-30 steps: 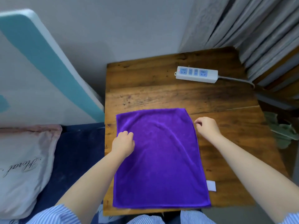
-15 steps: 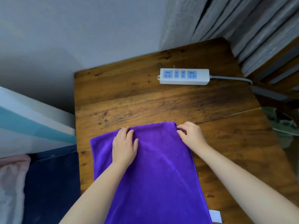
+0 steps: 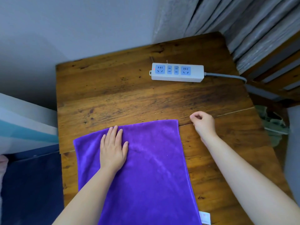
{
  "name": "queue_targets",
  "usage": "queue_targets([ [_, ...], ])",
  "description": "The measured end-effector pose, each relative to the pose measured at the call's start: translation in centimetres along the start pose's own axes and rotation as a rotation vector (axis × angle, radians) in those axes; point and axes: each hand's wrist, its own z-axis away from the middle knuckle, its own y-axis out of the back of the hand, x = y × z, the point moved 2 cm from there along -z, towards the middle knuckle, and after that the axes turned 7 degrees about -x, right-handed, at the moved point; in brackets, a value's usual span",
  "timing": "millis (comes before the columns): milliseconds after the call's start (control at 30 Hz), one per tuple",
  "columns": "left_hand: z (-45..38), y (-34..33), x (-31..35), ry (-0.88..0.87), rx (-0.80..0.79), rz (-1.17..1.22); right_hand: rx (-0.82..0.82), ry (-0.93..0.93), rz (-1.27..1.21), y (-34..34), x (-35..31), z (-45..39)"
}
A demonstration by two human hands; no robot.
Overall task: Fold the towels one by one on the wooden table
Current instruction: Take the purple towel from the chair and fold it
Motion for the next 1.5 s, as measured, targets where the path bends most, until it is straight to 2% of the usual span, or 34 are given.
queue_targets([
  [67,-0.1,-0.2,0.0,-0.003,0.003,0.002,-0.022,0.004,0.041,0.2,-0.1,-0.3],
  [233,-0.1,0.2,-0.8,-0.041,0.094,0.093,-0.159,0.329,0.343,-0.8,-1.4,1.0],
  [333,0.1,1.4,-3.0,0.078,0.136,0.112,-0.213,0.444,0.625,-2.7,-2.5,1.5],
  [433,0.6,2.5,-6.8,0.258,0.113,0.112,-0.245,0.438,0.899,-3.7,-3.2,1.0],
  [567,0.3,3.6,-10.6,0.221,0.028,0.100,-0.333,0.371,0.925,-3.8,-4.3,0.0],
  [733,-2.3,5.4,-11.8,0.335,-0.009,0.480,-0.443,0.242,0.835,-3.0,-4.8,-1.1],
  [800,-2.7,5.5,-11.7,0.383,0.019,0.514,-0.372,0.245,0.911,-3.1,-4.9,-1.1],
  [867,-2.7,5.5,-11.2,0.426,0.096,0.427,-0.199,0.306,1.014,-3.3,-4.7,-0.9],
  [967,-1.8,5.6,-9.6,0.457,0.263,0.329,0.051,0.485,0.902,-4.6,-4.8,1.0],
  [1000,-1.1,5.2,-8.7,0.410,0.314,0.319,0.089,0.591,0.850,-5.5,-4.6,2.1],
  [1067,0.5,3.0,-6.3,0.204,0.359,0.244,0.004,0.774,0.844,-8.3,-3.2,5.5],
  [1133,2.5,0.0,-3.9,0.046,0.257,0.155,-0.147,0.903,0.926,-11.4,-1.0,9.2],
  [1200,4.2,-2.3,-2.5,0.032,0.103,0.089,-0.293,0.939,1.009,-13.4,1.0,11.8],
  [1267,5.2,-3.2,-2.2,0.075,-0.030,0.026,-0.358,0.902,1.074,-14.1,2.1,12.3],
  [1400,5.4,-3.6,-3.7,0.069,-0.043,-0.021,-0.418,0.876,1.126,-13.2,2.1,10.9],
  [1500,6.0,-3.7,-5.4,0.084,-0.021,0.017,-0.358,0.749,1.152,-10.9,1.7,8.4],
])
